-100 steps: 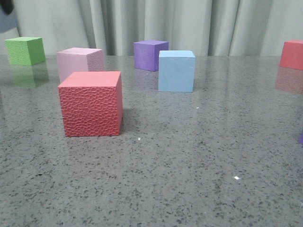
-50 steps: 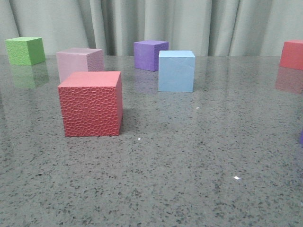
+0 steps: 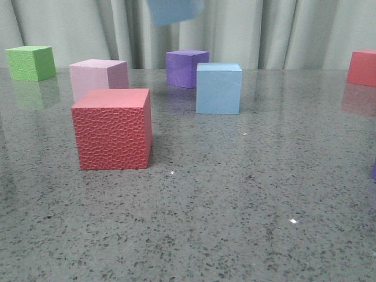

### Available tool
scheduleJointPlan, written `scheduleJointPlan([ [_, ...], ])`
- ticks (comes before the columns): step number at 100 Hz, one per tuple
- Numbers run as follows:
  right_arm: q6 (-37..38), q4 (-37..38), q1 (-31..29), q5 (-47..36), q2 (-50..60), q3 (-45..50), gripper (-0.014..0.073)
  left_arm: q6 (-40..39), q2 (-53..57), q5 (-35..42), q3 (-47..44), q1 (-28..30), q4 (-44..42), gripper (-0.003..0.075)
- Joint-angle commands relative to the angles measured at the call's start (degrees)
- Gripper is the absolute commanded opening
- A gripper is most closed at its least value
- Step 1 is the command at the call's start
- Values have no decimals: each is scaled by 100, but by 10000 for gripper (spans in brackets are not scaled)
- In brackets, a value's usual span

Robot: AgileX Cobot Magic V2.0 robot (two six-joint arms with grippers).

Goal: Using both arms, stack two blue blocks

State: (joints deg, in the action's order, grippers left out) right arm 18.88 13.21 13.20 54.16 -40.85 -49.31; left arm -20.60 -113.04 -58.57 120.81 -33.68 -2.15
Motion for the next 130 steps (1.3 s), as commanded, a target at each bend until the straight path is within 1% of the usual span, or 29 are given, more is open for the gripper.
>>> scheduleJointPlan([
  [1,-61,65,-25,-374,29,-139,580,-115,108,327,426,-154,132,172],
  [15,-61,65,-25,-374,29,-139,580,-353,-94,260,618,-316,139,172],
  [29,-61,64,-25,-379,29,-139,580,-500,-119,232,620,-403,129,171],
  [56,-61,59,-25,-374,29,-139,580,-511,-119,230,620,-530,140,171],
  [90,-61,59,-25,-354,29,-139,580,-511,-119,236,620,-530,140,169],
  [105,-61,59,-25,-354,29,-139,580,-511,-119,108,620,-530,140,169],
  [120,-61,59,-25,-354,29,-139,580,-522,-119,-14,620,-589,-41,169],
  [130,-61,59,-25,-362,29,-139,580,-828,-119,-136,620,-660,-428,170],
])
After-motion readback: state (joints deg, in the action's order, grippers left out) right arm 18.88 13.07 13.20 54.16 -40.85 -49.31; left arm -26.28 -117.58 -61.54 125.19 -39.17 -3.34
